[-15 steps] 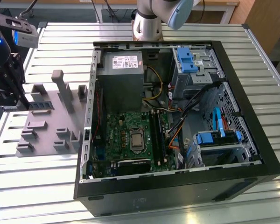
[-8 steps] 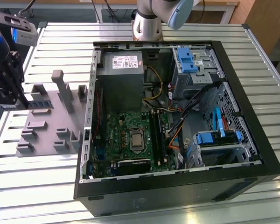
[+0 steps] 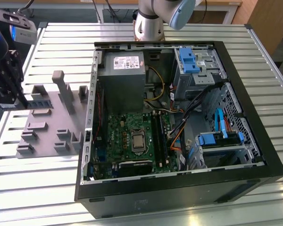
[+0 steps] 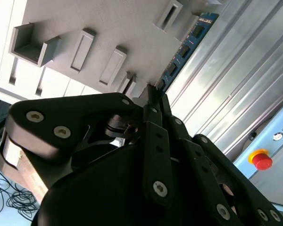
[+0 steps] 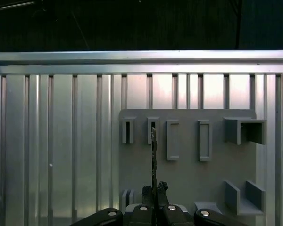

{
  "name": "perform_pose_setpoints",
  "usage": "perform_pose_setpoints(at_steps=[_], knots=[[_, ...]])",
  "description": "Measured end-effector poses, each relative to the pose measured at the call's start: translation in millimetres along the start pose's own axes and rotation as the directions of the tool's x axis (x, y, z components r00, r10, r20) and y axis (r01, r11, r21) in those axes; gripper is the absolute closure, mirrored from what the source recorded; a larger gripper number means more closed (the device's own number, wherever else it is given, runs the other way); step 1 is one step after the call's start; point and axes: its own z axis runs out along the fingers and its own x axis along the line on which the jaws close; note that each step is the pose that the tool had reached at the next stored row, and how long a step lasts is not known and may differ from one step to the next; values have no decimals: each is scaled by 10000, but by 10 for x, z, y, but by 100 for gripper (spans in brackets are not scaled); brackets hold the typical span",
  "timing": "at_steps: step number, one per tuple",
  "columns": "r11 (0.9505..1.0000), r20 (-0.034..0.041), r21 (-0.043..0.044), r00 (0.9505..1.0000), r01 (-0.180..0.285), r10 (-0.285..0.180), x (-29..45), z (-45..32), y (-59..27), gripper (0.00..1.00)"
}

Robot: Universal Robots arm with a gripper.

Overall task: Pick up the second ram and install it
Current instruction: 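Pick up the second ram and move it above second insertion slot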

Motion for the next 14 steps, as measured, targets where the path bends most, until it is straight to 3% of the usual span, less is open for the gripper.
perform_pose_setpoints(at_steps=[14], knots=[[10000, -85, 2, 10000, 1, -1, -1, -74, -1, 86]])
